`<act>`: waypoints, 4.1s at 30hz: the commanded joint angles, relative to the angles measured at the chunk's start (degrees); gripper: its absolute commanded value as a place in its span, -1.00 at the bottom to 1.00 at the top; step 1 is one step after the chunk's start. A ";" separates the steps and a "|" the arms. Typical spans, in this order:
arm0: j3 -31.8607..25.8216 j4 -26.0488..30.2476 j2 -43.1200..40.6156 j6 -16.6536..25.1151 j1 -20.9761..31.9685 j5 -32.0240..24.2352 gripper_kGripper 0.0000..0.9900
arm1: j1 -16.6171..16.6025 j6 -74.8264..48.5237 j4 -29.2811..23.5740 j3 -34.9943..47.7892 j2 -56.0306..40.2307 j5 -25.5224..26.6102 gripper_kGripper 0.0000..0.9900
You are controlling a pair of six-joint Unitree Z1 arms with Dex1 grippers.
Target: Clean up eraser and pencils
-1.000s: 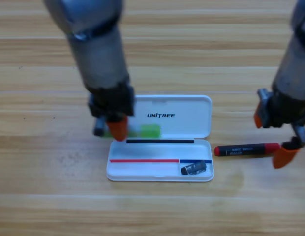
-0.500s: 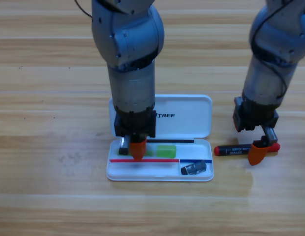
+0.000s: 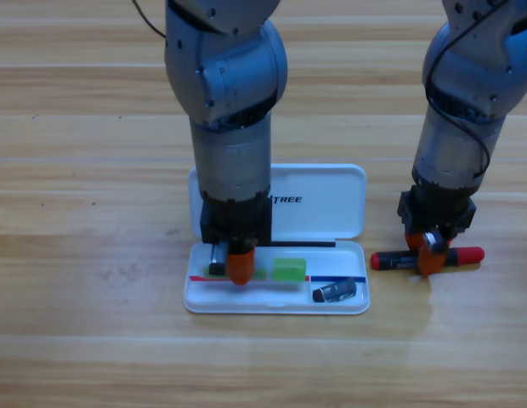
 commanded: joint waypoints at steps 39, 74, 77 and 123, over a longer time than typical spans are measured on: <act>2.43 -0.41 2.96 -1.97 -1.11 -1.51 1.00 | 4.08 11.18 10.88 -1.18 -7.22 -1.54 -1.00; 30.64 -3.31 -31.84 6.02 24.21 -7.48 1.00 | 16.20 22.17 23.45 -41.35 18.18 -1.36 -1.00; 31.34 -3.84 -31.84 6.11 24.21 -7.48 1.00 | 16.56 22.60 23.98 -43.46 19.68 -1.45 -1.00; 12.36 -12.54 -18.48 9.63 33.79 -22.25 -1.00 | 17.26 39.30 -6.08 5.23 -43.17 16.39 1.00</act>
